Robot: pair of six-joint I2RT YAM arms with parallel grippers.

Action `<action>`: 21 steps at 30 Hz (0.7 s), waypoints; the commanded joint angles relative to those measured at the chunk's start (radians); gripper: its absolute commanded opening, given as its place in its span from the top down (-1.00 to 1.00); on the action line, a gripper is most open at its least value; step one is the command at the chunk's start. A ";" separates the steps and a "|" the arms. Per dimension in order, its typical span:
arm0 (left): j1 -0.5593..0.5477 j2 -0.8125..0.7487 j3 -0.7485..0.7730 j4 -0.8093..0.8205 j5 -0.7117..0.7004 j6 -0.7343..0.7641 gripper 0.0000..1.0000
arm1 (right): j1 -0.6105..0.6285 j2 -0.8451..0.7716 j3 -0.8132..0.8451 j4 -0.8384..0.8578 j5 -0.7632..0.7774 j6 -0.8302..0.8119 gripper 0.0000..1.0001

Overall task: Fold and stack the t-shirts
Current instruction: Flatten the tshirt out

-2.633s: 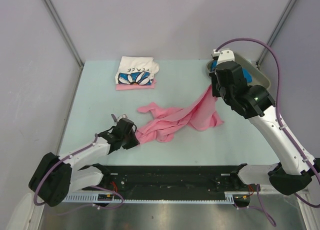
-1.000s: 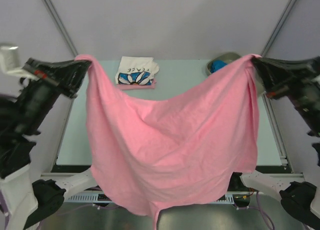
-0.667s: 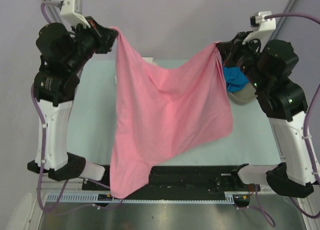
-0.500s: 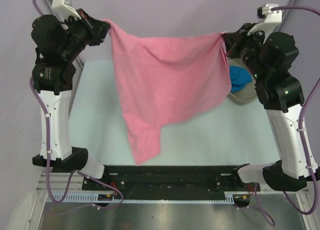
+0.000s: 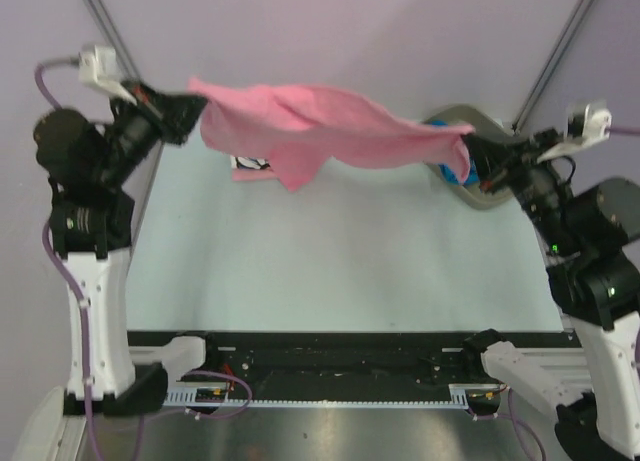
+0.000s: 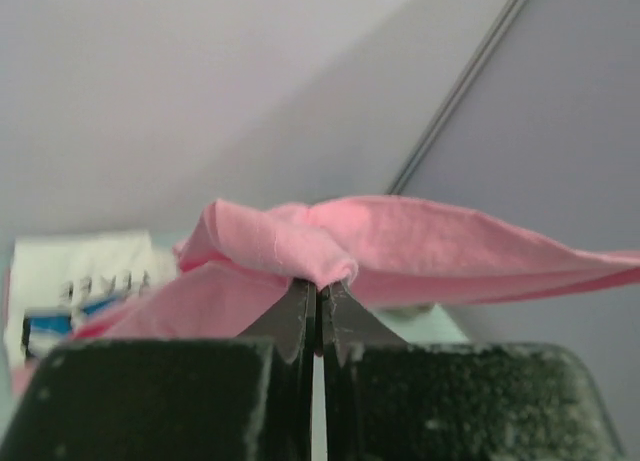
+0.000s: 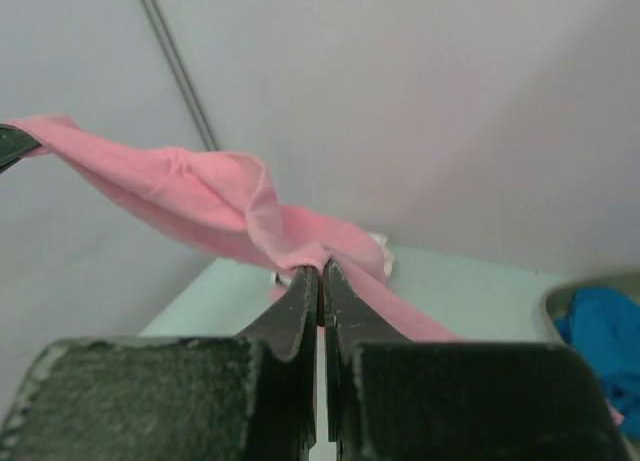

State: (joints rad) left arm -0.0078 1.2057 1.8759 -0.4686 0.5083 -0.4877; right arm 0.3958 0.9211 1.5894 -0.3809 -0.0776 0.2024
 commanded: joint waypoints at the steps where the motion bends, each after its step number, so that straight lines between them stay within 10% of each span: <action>1: 0.005 -0.327 -0.424 0.074 0.006 0.031 1.00 | 0.005 -0.143 -0.245 -0.053 -0.076 0.063 1.00; 5: 0.003 -0.564 -0.888 0.042 -0.054 -0.057 0.99 | 0.011 -0.269 -0.402 -0.140 -0.045 0.052 1.00; 11: 0.000 -0.721 -1.058 -0.227 -0.103 -0.094 0.99 | 0.012 -0.291 -0.387 -0.305 -0.088 0.038 0.87; 14: 0.000 -0.748 -0.994 -0.337 -0.061 -0.072 0.50 | 0.012 -0.277 -0.361 -0.375 -0.134 0.035 0.18; 15: -0.004 -0.752 -0.962 -0.356 -0.056 -0.062 -0.53 | 0.014 -0.265 -0.350 -0.387 -0.123 0.046 -0.12; 16: -0.024 -0.736 -0.919 -0.402 -0.068 -0.057 -0.99 | 0.012 -0.255 -0.341 -0.386 -0.129 0.048 -0.50; 17: -0.055 -0.723 -0.856 -0.398 -0.054 -0.058 -1.00 | 0.012 -0.242 -0.318 -0.385 -0.140 0.046 -0.99; 21: -0.058 -0.645 -0.805 -0.220 0.024 -0.112 -1.00 | 0.012 -0.127 -0.284 -0.372 -0.058 0.061 -0.99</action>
State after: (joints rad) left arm -0.0574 0.5003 0.9951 -0.8253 0.4564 -0.5560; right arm 0.4042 0.6956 1.2526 -0.7597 -0.1856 0.2520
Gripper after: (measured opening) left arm 0.995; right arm 0.993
